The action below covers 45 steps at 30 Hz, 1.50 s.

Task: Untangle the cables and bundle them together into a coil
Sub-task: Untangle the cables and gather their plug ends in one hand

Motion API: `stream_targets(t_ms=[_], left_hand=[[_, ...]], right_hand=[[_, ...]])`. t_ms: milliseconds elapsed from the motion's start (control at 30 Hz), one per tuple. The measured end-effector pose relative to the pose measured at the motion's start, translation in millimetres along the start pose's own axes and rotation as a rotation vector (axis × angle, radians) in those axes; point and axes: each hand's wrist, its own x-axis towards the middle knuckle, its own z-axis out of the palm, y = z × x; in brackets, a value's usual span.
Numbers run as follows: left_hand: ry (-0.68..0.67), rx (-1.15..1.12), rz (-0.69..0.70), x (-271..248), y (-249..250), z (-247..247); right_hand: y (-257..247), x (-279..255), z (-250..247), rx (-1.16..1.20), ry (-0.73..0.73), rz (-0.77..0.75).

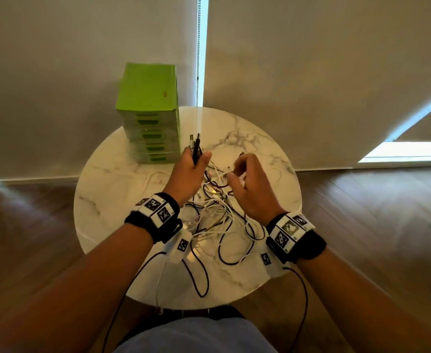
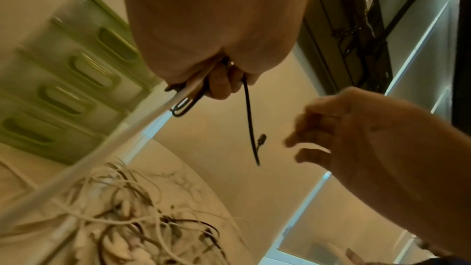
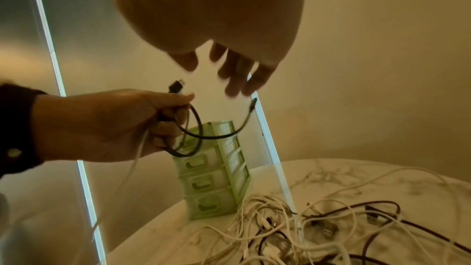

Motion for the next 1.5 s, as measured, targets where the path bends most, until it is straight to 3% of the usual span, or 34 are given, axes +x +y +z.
stream_targets(t_ms=[100,133,267,400,500,667,733,833,1000,1100,1167,1267,1333,1433,1500], left_hand=[[-0.146,-0.078,-0.008,-7,12,26],[-0.185,-0.084,-0.018,-8,16,34],[-0.213,-0.152,-0.031,-9,26,49],[-0.341,-0.411,-0.057,-16,39,60],[-0.443,-0.638,-0.12,-19,47,65],[-0.484,-0.676,-0.226,-29,39,77],[-0.49,-0.648,-0.244,-33,32,85],[-0.481,-0.63,-0.255,-39,24,94],[-0.5,-0.621,-0.256,-46,20,106],[-0.488,-0.559,-0.237,-47,24,107],[-0.455,-0.511,-0.222,-44,27,102],[-0.413,-0.533,-0.232,-36,27,92],[-0.417,-0.628,-0.266,-32,27,87],[-0.465,-0.723,-0.273,-30,29,84],[-0.501,-0.754,-0.271,-31,30,84]], right_hand=[[1,-11,-2,-0.125,-0.301,-0.005],[4,-16,-6,-0.088,-0.338,0.03],[21,-35,-31,-0.017,-0.166,0.133],[66,-62,-64,-0.148,-0.082,0.255],[112,-95,-77,-0.279,-0.166,0.345],[154,-155,-68,-0.405,-0.444,0.538],[144,-163,-56,-0.382,-0.387,0.48],[103,-150,-35,-0.066,-0.292,0.365],[54,-126,-10,0.248,-0.279,0.352],[49,-119,-11,0.263,-0.19,0.317],[50,-116,-21,0.218,-0.038,0.302],[69,-115,-47,0.121,0.119,0.413],[106,-118,-63,-0.026,-0.013,0.575],[147,-126,-77,-0.305,-0.356,0.885],[143,-127,-73,-0.411,-0.358,0.864]])
